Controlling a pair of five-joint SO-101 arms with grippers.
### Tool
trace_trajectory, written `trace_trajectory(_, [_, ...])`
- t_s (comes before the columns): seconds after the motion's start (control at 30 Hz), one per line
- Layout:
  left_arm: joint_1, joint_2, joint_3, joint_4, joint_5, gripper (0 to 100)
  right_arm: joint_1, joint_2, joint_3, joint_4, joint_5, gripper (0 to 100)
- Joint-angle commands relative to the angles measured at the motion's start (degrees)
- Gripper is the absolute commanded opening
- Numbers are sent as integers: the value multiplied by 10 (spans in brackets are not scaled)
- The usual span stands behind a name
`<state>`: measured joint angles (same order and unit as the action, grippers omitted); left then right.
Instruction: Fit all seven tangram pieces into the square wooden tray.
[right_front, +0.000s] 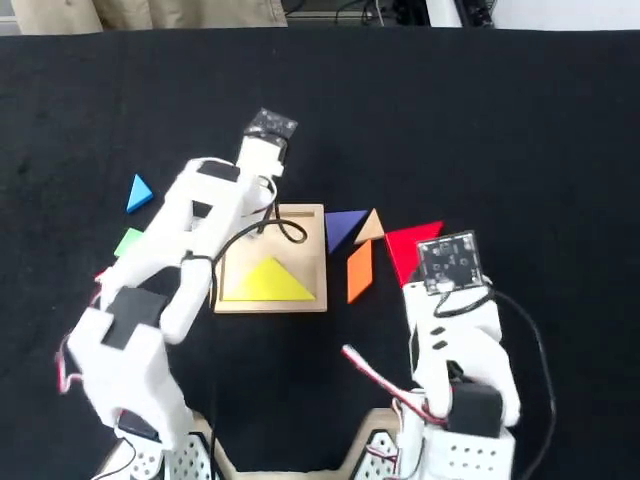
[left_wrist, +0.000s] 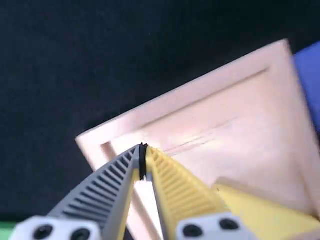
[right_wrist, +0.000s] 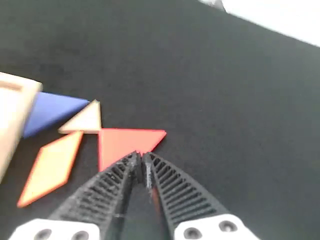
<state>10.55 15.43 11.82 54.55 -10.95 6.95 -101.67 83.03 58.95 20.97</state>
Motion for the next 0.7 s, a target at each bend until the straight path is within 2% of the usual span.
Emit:
trace_trajectory(0.0, [-8,-167,29,33,5,29,-45,138,-124,27,-33,14])
trace_trajectory(0.13, [-26,-340,135,31,5,29,-43,303,-197,26,-52,15])
trace_trajectory(0.23, [-66,-463,223,31,2,29,-43,411,-252,27,-69,18])
trace_trajectory(0.3, [-101,-532,285,32,1,29,-43,473,-289,30,-92,70])
trace_trajectory(0.37, [-136,-576,349,26,1,29,-45,533,-324,35,-129,174])
trace_trajectory(0.47, [-189,-599,444,-40,5,29,-61,616,-379,42,-178,268])
trace_trajectory(0.53, [-218,-599,507,-113,17,29,-71,669,-412,41,-202,268])
trace_trajectory(0.67, [-263,-605,588,-222,86,30,-77,771,-466,40,-270,270])
